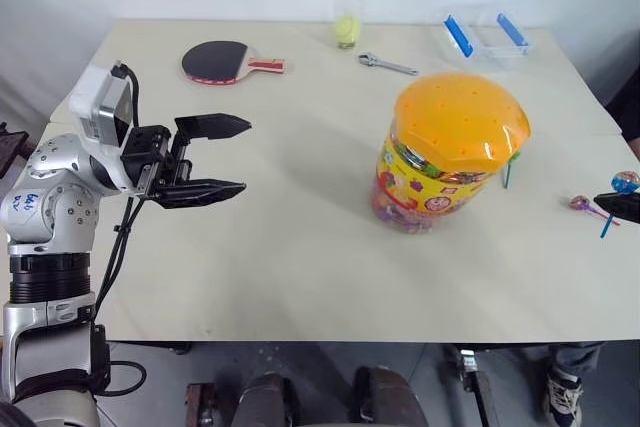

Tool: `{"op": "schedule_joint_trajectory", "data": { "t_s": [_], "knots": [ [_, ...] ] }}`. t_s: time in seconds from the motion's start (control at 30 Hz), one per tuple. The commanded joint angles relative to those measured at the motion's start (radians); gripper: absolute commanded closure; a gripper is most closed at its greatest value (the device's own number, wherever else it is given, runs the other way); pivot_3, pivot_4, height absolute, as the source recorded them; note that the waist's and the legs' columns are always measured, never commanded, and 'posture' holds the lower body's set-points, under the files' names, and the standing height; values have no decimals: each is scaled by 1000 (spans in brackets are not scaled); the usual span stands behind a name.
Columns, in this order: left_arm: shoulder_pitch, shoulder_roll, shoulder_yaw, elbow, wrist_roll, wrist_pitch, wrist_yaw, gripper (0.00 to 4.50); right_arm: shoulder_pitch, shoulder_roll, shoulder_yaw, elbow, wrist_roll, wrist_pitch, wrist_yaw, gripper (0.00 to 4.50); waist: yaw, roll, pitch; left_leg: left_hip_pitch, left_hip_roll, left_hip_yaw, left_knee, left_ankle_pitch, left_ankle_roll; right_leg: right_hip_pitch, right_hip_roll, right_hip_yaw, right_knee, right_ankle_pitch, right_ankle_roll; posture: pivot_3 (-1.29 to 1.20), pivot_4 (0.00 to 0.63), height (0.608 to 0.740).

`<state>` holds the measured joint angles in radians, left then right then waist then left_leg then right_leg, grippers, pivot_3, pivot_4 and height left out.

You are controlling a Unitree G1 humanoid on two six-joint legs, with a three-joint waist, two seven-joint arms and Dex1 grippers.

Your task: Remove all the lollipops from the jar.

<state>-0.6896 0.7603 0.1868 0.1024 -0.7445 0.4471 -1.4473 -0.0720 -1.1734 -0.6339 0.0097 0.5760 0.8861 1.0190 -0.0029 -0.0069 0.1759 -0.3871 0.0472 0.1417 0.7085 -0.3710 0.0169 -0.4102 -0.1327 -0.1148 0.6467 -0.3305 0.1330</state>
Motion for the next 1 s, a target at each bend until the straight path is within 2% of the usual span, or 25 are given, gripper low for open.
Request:
{"op": "schedule_joint_trajectory", "data": {
  "t_s": [0.03,0.47,0.57,0.63,0.7,0.8,0.93,1.0],
  "knots": [
    [8,35,2,2,20,-8,-32,0,-12,18,70,8,-32,-39,-19,4485,-2,0,0,0,0,0,0,0,0,0,0,0,0,0,0,0,150,740],
    [70,89,-10,-19,69,91,59,0,-146,84,307,196,-151,-127,-90,4485,3,0,0,0,0,0,1,0,0,0,0,0,0,0,0,0,150,740],
    [80,91,-14,-26,87,99,91,0,-173,93,319,230,-169,-142,-106,3777,1,0,0,0,0,0,1,0,0,0,0,0,1,0,0,0,150,740],
    [88,82,-12,-30,87,88,90,0,-183,98,320,234,-171,-146,-107,3149,1,0,0,0,0,0,1,0,0,0,0,0,1,0,0,0,150,740],
    [95,71,-6,-33,79,69,75,0,-186,100,317,228,-171,-145,-104,2347,1,0,0,0,0,0,1,0,0,0,0,0,1,0,0,0,150,740],
    [94,66,-13,-23,88,74,87,0,-179,97,304,214,-166,-145,-102,1530,3,0,0,0,0,0,1,0,0,0,0,0,1,0,0,0,150,740],
    [106,52,-5,-26,90,41,90,0,-137,76,240,151,-141,-149,-74,54,3,0,0,0,0,0,1,0,0,0,0,0,1,0,0,0,150,740],
    [113,54,-1,-30,87,41,93,0,-116,77,177,91,-105,-151,-47,54,3,0,0,0,0,0,1,0,0,0,0,0,1,0,0,0,150,740]
  ]
}}
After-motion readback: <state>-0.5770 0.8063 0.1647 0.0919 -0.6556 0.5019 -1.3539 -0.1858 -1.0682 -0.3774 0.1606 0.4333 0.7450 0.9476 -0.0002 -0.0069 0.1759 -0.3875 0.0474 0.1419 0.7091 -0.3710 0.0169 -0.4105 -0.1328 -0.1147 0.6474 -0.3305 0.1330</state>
